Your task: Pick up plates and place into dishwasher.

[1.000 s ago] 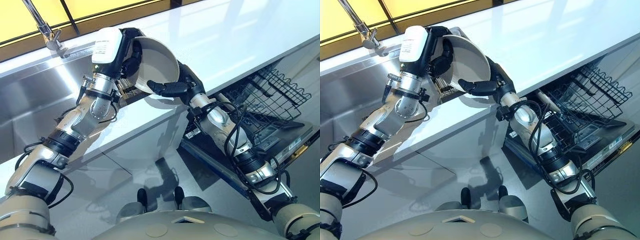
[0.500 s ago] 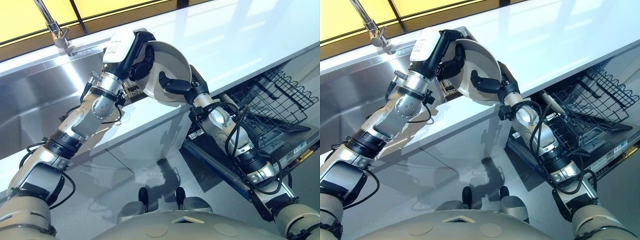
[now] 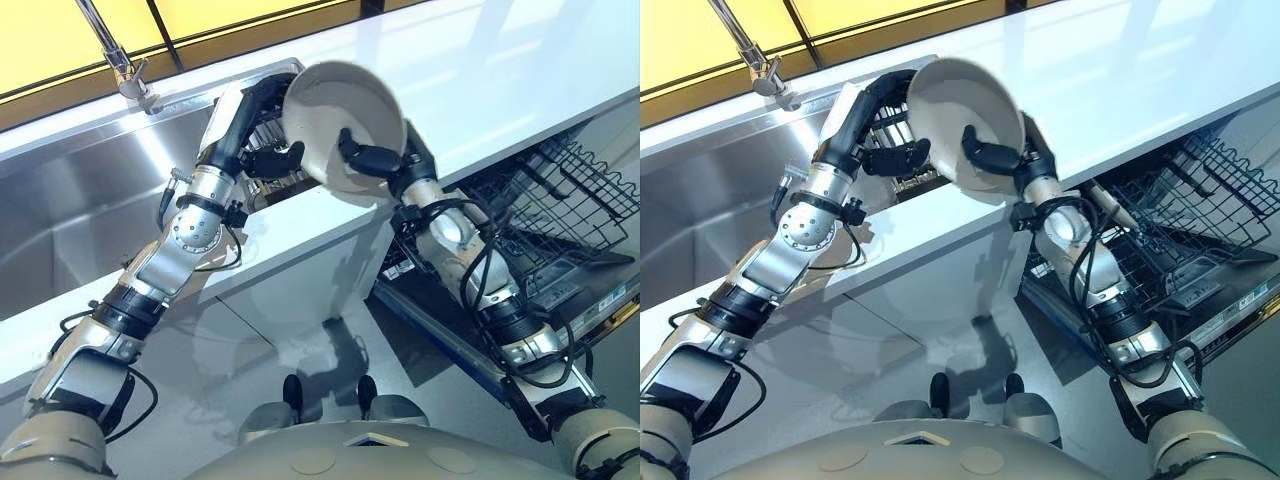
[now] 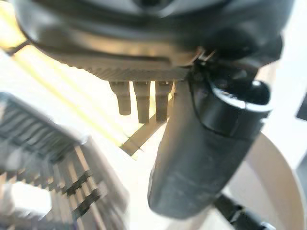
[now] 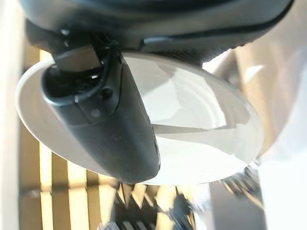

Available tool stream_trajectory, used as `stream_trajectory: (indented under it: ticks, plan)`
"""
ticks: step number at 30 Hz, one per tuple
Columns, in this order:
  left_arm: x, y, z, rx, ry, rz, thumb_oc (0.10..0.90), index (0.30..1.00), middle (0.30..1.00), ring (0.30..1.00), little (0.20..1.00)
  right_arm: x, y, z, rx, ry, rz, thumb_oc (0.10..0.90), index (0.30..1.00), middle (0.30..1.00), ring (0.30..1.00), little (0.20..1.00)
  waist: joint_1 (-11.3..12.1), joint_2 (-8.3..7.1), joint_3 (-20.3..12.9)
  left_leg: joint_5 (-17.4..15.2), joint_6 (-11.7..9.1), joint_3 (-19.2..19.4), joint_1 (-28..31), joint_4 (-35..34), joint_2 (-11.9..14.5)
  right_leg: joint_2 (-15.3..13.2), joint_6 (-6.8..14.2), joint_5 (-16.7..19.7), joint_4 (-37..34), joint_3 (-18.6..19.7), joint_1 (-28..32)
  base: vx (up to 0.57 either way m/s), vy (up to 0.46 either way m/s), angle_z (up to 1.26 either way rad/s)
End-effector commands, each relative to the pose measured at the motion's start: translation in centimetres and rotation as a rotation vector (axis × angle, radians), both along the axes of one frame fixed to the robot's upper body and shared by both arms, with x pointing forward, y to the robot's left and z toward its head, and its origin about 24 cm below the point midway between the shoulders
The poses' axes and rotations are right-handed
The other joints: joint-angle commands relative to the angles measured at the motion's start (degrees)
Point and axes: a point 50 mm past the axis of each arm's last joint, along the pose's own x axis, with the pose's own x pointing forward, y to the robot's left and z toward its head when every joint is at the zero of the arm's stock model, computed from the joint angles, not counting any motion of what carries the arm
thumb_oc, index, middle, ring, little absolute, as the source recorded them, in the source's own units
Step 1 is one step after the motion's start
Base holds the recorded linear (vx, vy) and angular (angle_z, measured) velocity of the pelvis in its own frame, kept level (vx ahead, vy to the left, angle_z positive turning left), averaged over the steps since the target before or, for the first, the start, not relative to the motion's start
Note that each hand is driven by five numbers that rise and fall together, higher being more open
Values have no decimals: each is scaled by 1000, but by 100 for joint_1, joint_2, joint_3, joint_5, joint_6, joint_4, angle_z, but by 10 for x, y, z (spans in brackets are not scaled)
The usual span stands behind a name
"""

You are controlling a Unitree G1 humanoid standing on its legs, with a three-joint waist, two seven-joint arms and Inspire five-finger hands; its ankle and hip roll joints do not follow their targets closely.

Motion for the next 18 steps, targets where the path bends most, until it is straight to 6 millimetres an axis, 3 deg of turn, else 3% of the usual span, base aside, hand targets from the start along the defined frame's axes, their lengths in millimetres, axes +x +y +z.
stream_trajectory:
  ticks: [1,6,11,13,17,18]
  plan:
    - [5,30,57,-130,-244,115,800,900,900,900,900,-13,-28,84,118,-447,-153,100,300,300,300,200,80,-101,-493,-623,149,228,279,37,-167,224,-3,-380,231,-121,32,0,0,0]
    - [-1,56,66,-144,-281,210,800,900,900,900,900,-24,-82,82,1,-502,-450,100,300,300,300,200,28,-89,-504,-638,144,228,272,37,-173,234,9,-357,159,-94,39,-5,-10,3]
    - [-12,85,65,-177,-289,323,800,900,900,900,900,-48,-141,69,-306,-509,-858,100,300,300,300,200,-51,-62,-479,-647,145,249,275,37,-168,263,20,-364,148,-38,34,0,0,0]
    - [-14,92,64,-205,-283,346,800,900,900,900,900,-53,-153,64,-340,-483,-923,100,300,300,300,200,-78,-57,-464,-653,146,257,282,37,-166,265,23,-374,164,-26,28,0,0,0]
    - [-19,110,53,-311,-279,419,800,900,900,900,900,-62,-168,31,-436,-344,-989,100,300,300,300,200,-174,-21,-396,-654,159,288,299,37,-169,262,24,-398,226,28,-7,-19,14,-5]
    - [-22,114,48,-341,-278,437,800,900,900,900,900,-65,-171,14,-485,-280,-993,100,300,300,300,200,-202,-5,-384,-660,165,311,307,37,-170,258,25,-407,239,45,-18,-26,44,-14]
